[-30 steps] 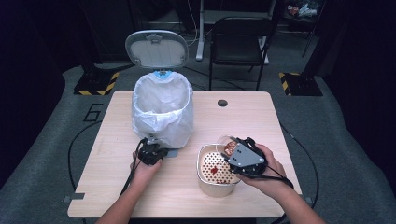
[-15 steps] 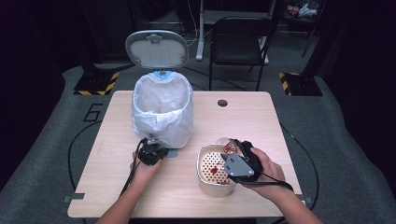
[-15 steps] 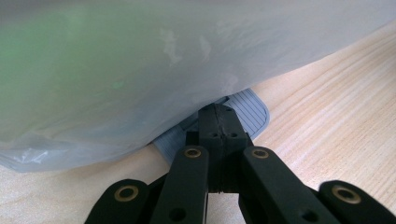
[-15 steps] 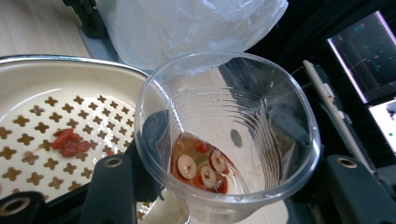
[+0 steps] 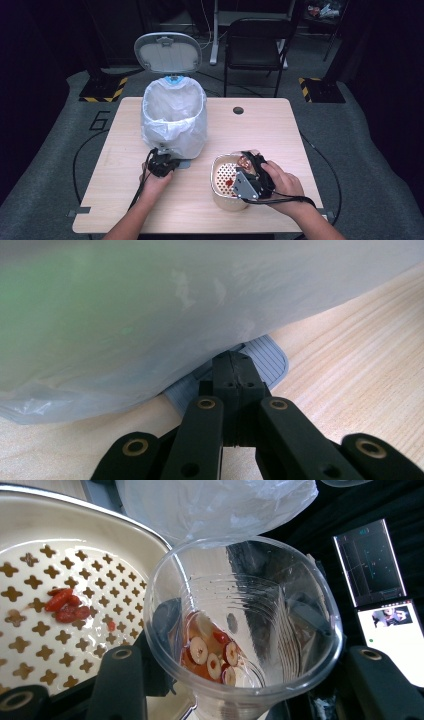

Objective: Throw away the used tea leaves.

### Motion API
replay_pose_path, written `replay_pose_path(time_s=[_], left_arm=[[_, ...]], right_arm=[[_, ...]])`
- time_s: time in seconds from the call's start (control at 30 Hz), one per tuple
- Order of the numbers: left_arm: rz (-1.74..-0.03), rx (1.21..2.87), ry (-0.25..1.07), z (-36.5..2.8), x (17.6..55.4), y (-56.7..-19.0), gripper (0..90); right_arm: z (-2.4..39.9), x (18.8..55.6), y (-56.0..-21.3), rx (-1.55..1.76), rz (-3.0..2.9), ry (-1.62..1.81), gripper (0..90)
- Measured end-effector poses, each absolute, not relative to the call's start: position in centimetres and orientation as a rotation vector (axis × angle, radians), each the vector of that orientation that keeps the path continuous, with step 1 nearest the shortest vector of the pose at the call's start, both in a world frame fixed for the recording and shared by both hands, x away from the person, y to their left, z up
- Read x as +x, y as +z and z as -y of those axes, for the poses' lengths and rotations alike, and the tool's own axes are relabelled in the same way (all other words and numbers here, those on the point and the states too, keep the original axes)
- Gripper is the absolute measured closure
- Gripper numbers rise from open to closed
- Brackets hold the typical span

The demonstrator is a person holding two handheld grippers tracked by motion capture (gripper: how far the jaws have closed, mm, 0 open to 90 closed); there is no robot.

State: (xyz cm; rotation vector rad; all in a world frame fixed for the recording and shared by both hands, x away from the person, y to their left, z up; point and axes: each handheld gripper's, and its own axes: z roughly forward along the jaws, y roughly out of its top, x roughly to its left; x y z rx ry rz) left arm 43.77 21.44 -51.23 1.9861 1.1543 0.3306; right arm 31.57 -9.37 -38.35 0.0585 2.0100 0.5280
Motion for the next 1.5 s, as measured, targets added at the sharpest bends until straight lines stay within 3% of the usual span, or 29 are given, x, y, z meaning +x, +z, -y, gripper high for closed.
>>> replay_pose_path(time_s=[1.5], left_arm=[[-1.162, 1.987, 0.332, -21.4, 43.8, -51.2, 90.0]], right_arm=[[8.0, 31.0, -40.0, -0.252, -1.957, 0.209, 44.5]])
